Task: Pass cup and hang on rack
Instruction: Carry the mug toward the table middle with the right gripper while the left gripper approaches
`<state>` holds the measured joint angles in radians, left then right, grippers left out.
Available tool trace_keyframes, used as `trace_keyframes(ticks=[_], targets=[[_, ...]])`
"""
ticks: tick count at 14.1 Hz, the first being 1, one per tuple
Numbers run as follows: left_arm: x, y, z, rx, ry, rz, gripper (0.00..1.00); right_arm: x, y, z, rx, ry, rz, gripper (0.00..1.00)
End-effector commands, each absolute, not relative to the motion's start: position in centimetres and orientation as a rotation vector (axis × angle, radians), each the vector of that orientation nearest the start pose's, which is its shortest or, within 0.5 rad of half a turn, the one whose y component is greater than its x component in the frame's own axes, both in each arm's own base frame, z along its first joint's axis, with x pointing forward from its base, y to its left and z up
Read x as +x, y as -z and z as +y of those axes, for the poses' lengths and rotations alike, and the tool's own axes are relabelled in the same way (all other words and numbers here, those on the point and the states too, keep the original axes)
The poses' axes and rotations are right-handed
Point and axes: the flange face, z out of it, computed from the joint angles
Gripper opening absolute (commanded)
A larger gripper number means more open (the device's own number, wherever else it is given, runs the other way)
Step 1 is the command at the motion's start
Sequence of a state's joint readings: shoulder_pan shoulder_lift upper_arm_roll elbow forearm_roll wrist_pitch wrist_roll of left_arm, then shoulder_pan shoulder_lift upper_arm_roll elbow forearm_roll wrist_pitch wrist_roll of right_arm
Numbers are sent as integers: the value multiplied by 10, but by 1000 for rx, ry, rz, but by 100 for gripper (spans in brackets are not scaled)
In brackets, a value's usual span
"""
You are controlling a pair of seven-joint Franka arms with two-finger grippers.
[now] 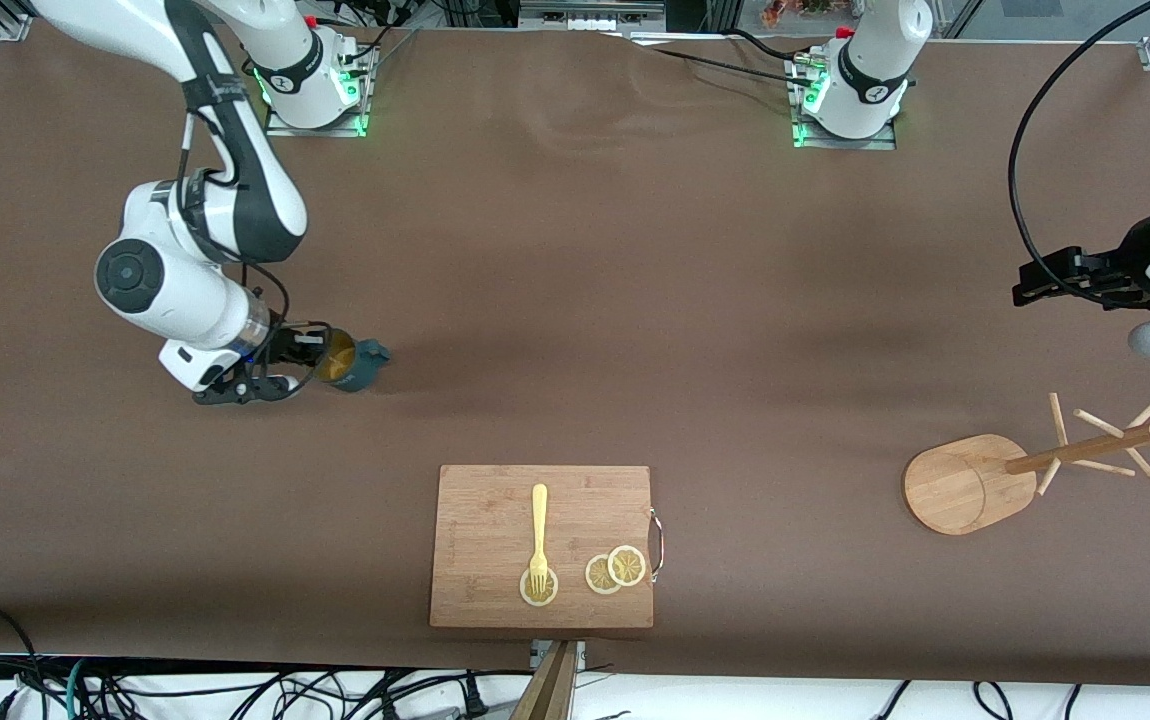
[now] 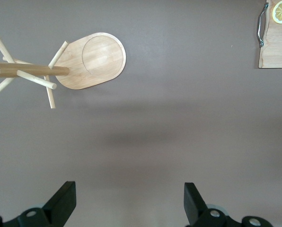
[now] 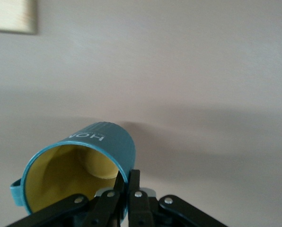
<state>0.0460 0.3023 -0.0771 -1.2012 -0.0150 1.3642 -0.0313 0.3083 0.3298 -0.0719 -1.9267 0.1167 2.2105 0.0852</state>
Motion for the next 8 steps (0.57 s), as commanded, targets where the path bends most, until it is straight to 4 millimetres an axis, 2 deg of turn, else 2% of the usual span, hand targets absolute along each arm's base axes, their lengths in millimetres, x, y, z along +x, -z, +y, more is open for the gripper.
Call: trace_keyframes(ticks=[1, 5, 8], targets=[[626, -601, -13, -3162, -226, 23, 100, 587, -335, 234, -3079, -51, -50, 0], [629, -594, -10, -3164, -240, 18, 100, 560, -353, 374, -3088, -49, 115, 0], [629, -594, -9, -3164, -240, 18, 100, 524, -333, 469, -3091, -42, 140, 0]])
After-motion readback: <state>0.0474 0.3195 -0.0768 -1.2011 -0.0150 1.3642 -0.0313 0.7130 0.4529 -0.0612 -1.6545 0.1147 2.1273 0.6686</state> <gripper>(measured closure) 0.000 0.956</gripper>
